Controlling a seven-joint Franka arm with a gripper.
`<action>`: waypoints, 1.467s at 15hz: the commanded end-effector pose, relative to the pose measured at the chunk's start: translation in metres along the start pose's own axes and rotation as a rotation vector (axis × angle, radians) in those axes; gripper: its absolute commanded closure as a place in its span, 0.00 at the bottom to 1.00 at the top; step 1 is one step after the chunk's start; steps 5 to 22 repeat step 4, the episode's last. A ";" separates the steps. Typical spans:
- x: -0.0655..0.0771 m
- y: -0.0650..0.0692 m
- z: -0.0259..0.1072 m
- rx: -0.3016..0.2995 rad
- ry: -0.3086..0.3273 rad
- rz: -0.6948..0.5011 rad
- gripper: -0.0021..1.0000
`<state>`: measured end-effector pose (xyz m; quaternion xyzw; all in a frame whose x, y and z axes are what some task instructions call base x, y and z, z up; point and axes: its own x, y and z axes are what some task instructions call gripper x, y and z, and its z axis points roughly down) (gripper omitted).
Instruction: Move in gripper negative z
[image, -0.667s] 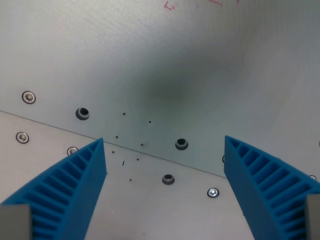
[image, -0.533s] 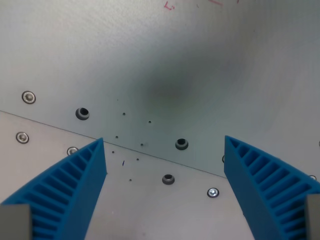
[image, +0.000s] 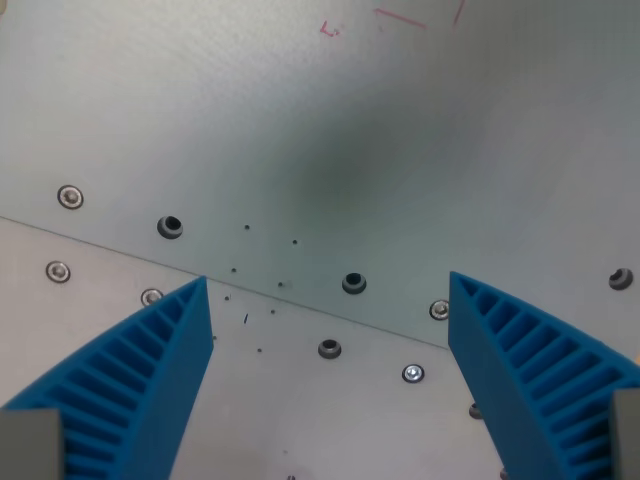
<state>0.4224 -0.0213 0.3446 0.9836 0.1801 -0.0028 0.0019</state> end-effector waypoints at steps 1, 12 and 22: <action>-0.006 -0.003 -0.020 0.002 -0.004 -0.001 0.00; -0.006 -0.003 -0.035 0.002 -0.004 -0.001 0.00; -0.006 -0.003 -0.035 0.002 -0.004 -0.001 0.00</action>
